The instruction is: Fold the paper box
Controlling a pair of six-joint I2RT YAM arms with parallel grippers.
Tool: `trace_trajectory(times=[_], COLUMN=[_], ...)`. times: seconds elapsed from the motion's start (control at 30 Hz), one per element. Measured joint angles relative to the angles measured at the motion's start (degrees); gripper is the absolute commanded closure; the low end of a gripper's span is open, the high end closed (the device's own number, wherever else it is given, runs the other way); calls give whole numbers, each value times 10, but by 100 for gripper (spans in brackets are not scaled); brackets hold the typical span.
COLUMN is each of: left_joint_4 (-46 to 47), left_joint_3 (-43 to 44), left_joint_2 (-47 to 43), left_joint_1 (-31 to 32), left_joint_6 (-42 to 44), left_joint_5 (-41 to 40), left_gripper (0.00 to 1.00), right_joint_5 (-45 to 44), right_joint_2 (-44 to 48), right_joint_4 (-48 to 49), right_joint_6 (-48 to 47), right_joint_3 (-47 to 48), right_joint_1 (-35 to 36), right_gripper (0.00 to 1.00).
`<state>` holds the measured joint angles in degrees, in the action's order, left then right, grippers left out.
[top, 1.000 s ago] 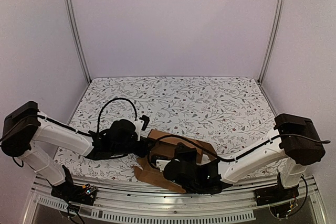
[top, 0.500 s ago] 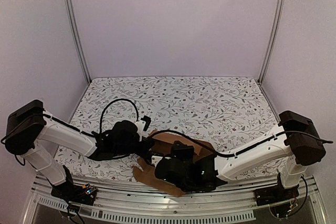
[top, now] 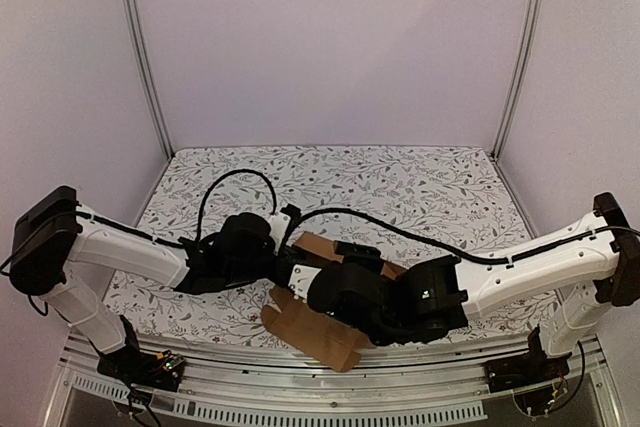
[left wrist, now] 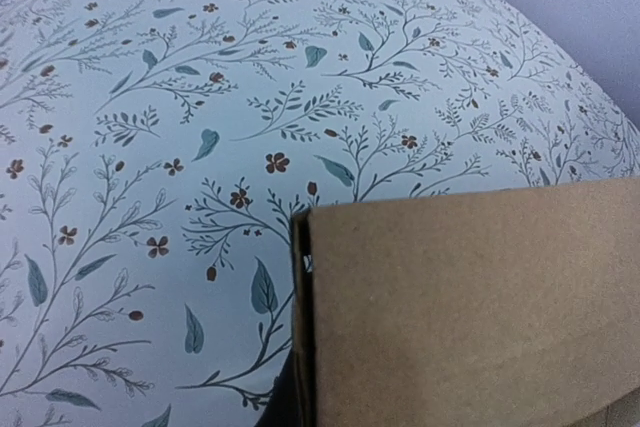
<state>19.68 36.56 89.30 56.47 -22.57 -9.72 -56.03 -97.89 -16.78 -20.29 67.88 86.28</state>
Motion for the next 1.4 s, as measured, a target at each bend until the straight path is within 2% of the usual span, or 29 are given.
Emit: trace_trajectory(times=[0.27,0.43,0.7,0.8,0.97,1.03,1.4], left_joint_4=[-51,-87,-120,-127,-132,-130,-83], left_joint_3=[56,95,140,152,162,162,152], left_joint_2=[11,35,79,101,126,128,150], left_joint_1=[0,0,0,0,0,0,0], left_joint_6=[59,101,147,153,153,152,132], left_joint_5=[-23,-36,-43,-42,-39,-38,-30], left_gripper=[100,100,100,100,100,100,100], right_joint_5=[118,197,326,353,383,393,431], right_joint_2=[108,135,152,148,110,85,8], right_joint_4=[-82,-99,-48,-10,62,89,180], right_joint_6=[92,153,253,282,329,347,398], right_joint_3=[44,38,-35,-55,-63,-64,-68], right_joint_1=[-34,-110,-221,-242,-259,-263,-275], right_gripper=[23,25,42,56,89,99,100])
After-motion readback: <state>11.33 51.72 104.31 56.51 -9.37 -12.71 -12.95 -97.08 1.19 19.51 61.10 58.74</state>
